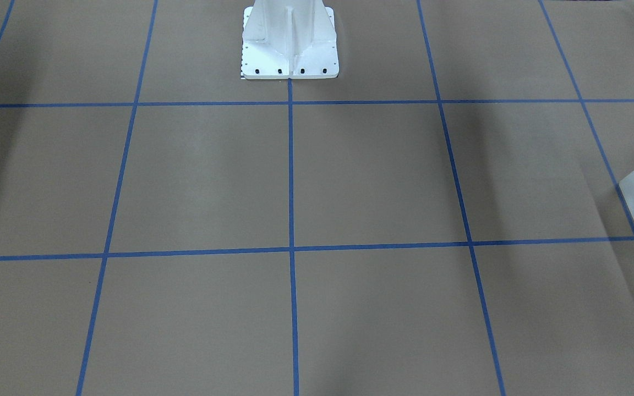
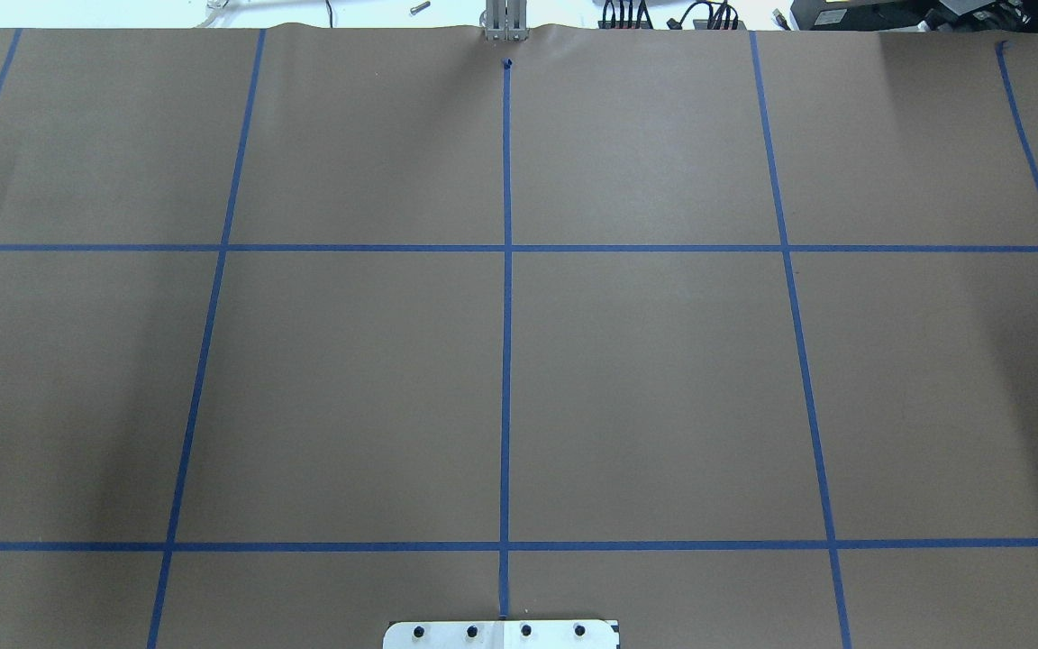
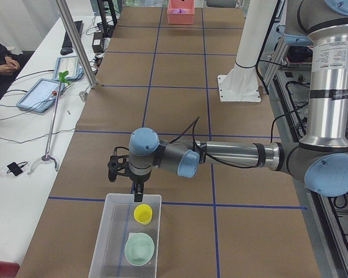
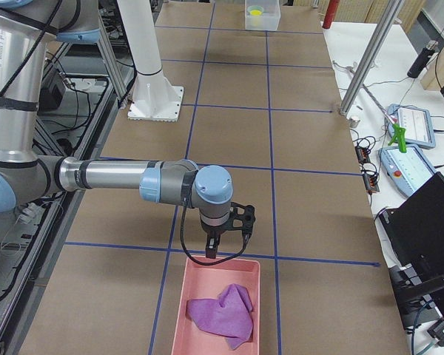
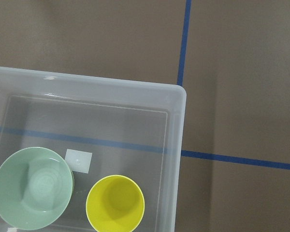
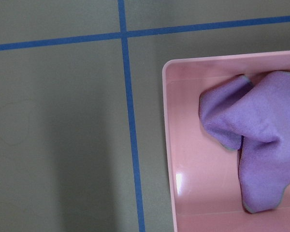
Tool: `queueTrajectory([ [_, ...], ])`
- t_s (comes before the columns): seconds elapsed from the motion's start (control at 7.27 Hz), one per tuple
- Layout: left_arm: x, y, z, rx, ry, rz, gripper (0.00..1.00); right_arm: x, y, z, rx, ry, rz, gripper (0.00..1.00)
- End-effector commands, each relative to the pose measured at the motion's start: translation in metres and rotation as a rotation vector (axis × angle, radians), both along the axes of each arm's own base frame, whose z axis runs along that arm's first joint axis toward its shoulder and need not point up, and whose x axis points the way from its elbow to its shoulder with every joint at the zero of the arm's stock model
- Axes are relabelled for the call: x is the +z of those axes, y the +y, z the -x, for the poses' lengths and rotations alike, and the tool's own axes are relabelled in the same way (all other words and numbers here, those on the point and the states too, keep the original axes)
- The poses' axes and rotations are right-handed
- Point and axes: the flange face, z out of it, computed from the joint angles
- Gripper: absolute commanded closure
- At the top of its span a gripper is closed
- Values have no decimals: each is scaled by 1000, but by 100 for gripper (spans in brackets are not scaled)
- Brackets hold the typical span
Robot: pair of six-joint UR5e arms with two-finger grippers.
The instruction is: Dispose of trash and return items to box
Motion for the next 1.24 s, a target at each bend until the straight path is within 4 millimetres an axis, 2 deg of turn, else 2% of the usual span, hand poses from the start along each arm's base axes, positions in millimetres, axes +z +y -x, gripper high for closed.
queueTrajectory([
  [0.0, 6, 3, 0, 1, 1, 18, 1, -3, -3, 1, 5, -22, -1, 0],
  [0.14, 6, 5, 0, 2, -1, 30, 2, -3, -3, 1, 5, -22, 0, 0],
  [0.28, -2, -1, -1, 7, -3, 52, 1, -1, 1, 2, 5, -27, 3, 0],
  [0.55, 2, 1, -5, 33, -11, 98, 1, -1, 3, 2, 5, -24, 8, 0],
  [0.83, 7, 7, -3, 146, -32, 80, 1, -1, 2, 1, 5, -14, 7, 0],
  [1.1, 6, 5, -3, 147, -35, 78, 1, -1, 2, 1, 5, -14, 7, 0],
])
